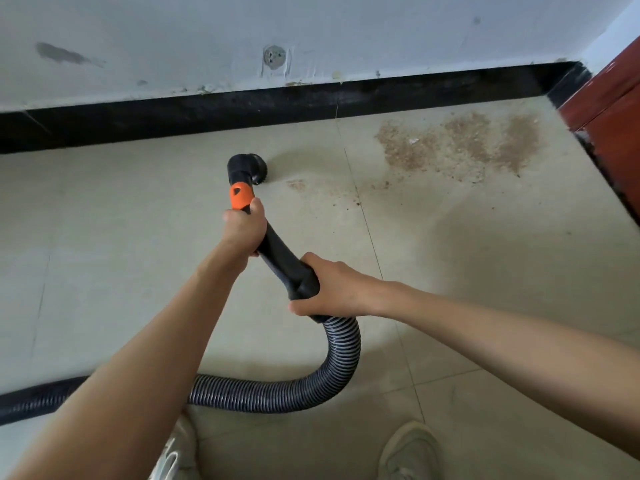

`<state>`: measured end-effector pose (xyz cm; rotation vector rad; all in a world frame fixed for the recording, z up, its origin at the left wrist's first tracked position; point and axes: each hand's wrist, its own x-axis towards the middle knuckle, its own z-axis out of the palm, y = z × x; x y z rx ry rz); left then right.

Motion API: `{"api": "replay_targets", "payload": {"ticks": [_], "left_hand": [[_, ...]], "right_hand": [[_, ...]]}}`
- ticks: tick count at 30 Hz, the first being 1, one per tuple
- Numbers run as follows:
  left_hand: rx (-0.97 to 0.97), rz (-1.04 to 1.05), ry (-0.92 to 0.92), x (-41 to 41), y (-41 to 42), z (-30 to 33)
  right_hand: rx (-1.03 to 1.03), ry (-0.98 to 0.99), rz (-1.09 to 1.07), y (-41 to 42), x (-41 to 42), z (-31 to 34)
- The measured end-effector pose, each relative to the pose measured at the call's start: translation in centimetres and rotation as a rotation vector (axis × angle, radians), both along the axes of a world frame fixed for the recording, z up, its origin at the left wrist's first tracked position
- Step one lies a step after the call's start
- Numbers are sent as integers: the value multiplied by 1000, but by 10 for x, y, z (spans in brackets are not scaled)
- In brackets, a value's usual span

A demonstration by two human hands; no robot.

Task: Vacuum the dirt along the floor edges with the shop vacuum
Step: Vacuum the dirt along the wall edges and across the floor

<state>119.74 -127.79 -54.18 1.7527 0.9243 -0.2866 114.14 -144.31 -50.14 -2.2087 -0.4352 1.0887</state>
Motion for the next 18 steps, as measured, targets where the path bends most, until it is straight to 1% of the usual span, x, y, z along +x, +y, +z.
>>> {"api": "replay_targets", "payload": {"ticks": [5, 18], "left_hand": [[-22, -64, 40, -17, -20, -4], [-130, -263, 10, 5, -116, 2]], "right_hand": [[-17, 36, 11, -16, -16, -4], [-55, 2, -254, -92, -23, -8]]}}
